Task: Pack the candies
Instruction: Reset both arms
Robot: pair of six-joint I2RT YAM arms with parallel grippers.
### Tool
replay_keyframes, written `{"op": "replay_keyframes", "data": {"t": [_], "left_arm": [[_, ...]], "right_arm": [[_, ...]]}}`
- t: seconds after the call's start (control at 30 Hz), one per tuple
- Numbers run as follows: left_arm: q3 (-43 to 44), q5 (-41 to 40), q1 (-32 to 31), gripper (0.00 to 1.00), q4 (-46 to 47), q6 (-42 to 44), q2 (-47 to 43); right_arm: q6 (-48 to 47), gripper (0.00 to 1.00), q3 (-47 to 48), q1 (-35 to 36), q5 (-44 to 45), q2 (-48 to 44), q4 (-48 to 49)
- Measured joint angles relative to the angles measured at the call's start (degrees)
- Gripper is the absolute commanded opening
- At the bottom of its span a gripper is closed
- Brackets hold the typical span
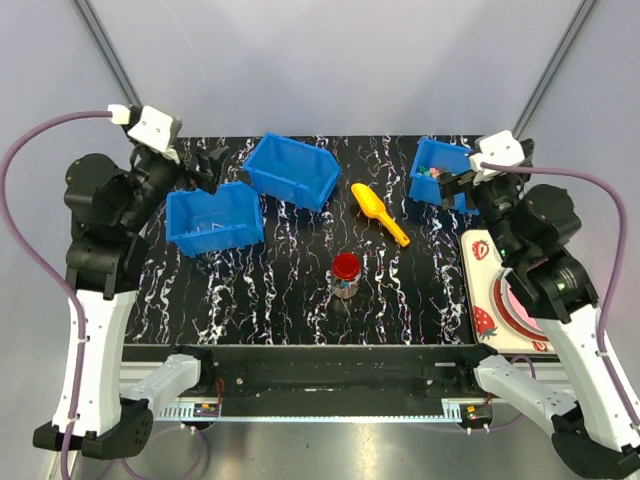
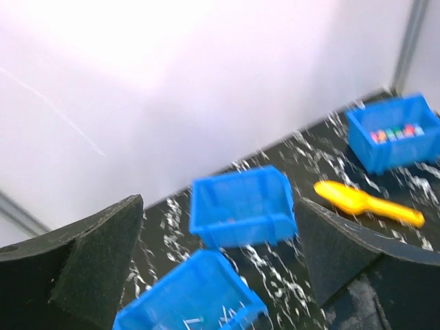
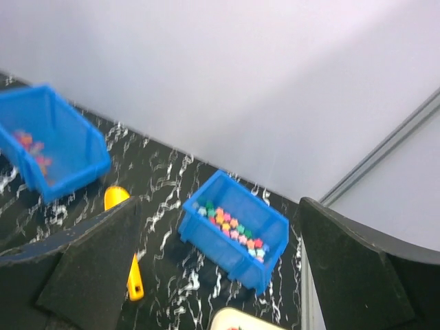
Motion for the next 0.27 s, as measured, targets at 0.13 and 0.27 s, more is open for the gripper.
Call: {"op": "replay_keyframes", "data": {"t": [0.13,0.27], "left_arm": [[1.92,-3.37,0.00,0.99,0.02,-0.85,-0.13],[1.86,-5.75,0.00,0.99,-0.39,-1.66,0.50]], "right_arm": [[1.92,1.00,0.00,0.00,1.95,-1.14,2.34],[3.80,1.00,0.00,0.00,2.64,-0.63,2.80]]}}
